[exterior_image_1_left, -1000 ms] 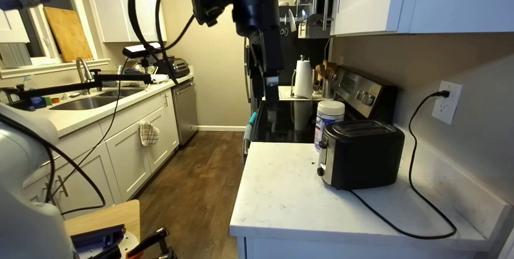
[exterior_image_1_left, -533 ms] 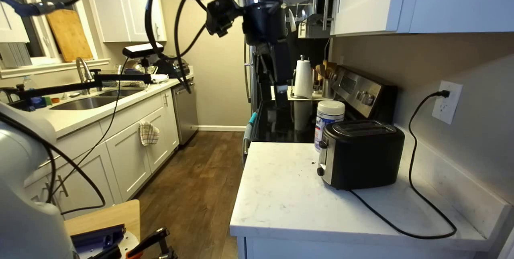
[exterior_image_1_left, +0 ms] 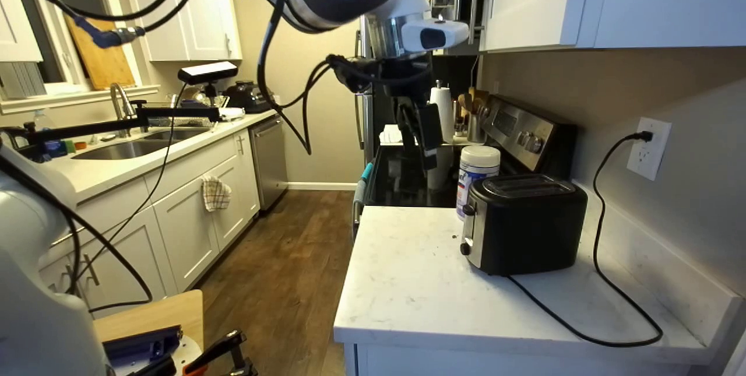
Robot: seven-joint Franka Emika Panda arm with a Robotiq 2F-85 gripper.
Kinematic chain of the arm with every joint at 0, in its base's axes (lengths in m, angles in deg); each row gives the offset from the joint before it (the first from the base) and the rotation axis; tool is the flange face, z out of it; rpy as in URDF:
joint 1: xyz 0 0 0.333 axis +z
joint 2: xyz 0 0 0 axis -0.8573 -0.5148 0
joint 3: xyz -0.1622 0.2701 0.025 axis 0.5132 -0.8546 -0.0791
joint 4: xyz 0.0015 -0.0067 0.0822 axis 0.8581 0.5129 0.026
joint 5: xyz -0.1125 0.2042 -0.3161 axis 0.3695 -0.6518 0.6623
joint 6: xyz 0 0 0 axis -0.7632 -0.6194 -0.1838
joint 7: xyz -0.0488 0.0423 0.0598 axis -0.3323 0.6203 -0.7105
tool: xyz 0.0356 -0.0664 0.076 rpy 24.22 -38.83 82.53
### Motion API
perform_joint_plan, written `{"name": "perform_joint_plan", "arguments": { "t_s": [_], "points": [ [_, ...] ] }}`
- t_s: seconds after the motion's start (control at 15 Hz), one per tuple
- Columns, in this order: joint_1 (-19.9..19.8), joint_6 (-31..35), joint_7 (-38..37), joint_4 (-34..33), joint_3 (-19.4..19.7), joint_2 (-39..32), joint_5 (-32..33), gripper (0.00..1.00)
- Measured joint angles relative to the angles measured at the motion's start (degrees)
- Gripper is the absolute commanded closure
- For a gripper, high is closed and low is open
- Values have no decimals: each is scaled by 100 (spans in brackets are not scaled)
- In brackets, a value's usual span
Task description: Push down the switch of the toaster
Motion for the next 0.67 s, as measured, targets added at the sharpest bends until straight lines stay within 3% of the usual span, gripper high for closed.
{"name": "perform_joint_plan", "arguments": {
  "t_s": [0.33,0.67],
  "points": [
    [209,1262,-119,-32,-55,-807,-105,0],
    [335,1956,-221,-290,-71,-1545,-115,0]
  ]
}}
